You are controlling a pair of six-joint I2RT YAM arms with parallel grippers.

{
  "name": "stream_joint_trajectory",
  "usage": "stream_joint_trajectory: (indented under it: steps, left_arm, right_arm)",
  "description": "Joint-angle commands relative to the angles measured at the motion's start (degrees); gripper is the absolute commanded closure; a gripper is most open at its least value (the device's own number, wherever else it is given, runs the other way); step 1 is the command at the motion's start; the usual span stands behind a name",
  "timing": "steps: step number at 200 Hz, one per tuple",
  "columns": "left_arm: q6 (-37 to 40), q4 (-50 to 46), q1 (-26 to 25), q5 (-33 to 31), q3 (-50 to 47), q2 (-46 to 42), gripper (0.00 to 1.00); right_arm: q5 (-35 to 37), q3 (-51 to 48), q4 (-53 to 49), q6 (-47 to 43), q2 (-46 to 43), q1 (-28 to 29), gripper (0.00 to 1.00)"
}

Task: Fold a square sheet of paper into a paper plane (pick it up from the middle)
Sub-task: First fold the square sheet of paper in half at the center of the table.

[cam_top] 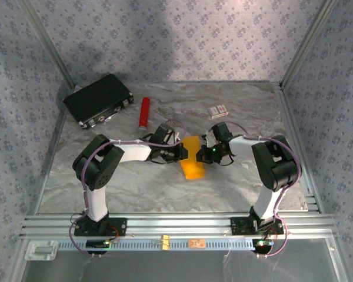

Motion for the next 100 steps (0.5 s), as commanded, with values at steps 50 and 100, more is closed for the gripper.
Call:
stream_joint_trajectory:
  steps: [50,100]
  left_arm:
    - [5.4,-4.0,0.5,-1.1,-0.9,1.8,0.92]
    - [2.8,-2.9,0.3,0.1,1.3,-2.7,0.89]
  right_arm:
    - [8.5,-3.1,-5.2,0.3,2.3,0.0,1.0]
    - [8.7,-3.3,-5.1,0.5,2.0,0.0,1.0]
